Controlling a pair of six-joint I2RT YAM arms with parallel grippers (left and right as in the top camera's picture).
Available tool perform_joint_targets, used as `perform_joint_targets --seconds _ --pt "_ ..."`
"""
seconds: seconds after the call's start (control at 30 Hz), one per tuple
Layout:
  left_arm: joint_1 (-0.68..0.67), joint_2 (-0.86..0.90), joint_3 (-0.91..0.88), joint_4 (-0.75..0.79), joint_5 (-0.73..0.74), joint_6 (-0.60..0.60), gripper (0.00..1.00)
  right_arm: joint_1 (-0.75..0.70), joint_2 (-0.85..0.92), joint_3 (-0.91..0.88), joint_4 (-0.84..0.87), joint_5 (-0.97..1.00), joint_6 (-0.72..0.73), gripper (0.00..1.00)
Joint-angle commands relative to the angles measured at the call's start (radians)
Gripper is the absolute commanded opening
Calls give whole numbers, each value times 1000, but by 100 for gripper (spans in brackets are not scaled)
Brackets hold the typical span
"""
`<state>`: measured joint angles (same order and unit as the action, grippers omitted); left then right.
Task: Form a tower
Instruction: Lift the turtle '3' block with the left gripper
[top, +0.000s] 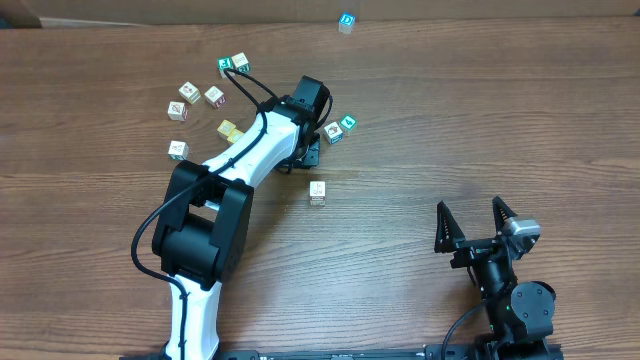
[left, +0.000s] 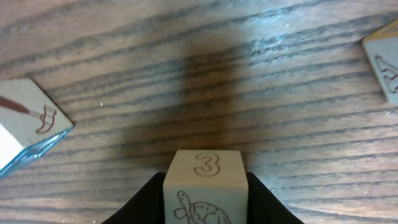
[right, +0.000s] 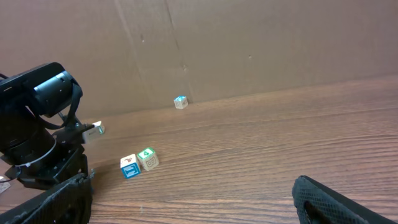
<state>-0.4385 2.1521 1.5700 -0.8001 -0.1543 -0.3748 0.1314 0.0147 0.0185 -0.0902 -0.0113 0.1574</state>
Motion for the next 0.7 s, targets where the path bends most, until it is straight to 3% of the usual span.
perform_joint_targets --seconds 0.0,0.17,0.67 --pt "3 19 -5 8 -13 59 32 -3 -12 -10 6 -1 5 100" --pt "3 19 -5 24 -13 62 39 -3 -12 -10 6 -1 5 100" --pt "3 19 -18 46 -13 61 31 -3 -12 -10 6 -1 5 100"
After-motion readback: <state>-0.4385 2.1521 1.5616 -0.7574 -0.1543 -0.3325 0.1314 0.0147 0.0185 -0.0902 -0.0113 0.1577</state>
